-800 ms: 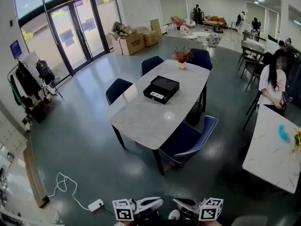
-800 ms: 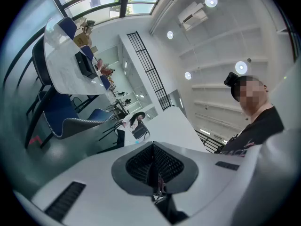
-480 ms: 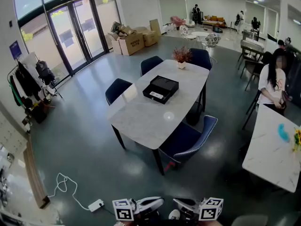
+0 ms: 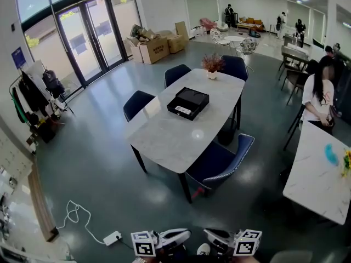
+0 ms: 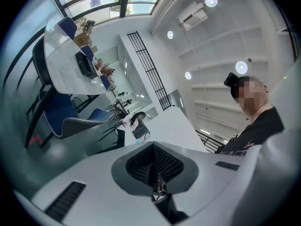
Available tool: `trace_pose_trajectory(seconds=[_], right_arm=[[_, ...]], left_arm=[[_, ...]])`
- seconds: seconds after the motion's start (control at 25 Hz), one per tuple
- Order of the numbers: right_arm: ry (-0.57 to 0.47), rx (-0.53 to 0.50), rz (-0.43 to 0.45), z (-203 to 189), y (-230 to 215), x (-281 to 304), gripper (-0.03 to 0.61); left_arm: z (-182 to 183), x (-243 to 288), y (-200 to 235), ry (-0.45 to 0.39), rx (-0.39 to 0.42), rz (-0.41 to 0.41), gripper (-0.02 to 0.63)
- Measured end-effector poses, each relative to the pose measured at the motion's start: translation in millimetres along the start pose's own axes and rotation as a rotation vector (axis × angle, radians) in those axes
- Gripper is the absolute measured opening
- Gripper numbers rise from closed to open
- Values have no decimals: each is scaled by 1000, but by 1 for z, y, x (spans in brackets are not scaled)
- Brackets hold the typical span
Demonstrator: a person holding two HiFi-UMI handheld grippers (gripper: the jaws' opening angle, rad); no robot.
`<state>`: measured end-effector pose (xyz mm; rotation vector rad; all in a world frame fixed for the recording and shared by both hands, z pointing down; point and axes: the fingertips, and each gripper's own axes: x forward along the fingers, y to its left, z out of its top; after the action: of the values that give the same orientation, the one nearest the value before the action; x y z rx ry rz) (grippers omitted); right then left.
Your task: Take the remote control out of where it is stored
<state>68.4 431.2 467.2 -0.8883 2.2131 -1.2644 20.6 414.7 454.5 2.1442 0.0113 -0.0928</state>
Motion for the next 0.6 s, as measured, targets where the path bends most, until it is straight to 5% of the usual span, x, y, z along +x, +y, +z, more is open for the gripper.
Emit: trace_pose_trajectory(seconds=[0.6], right_arm=[[-36,14,7,19,-13,21,11]], left_arm=[[25,-10,20,0,3,40,6]])
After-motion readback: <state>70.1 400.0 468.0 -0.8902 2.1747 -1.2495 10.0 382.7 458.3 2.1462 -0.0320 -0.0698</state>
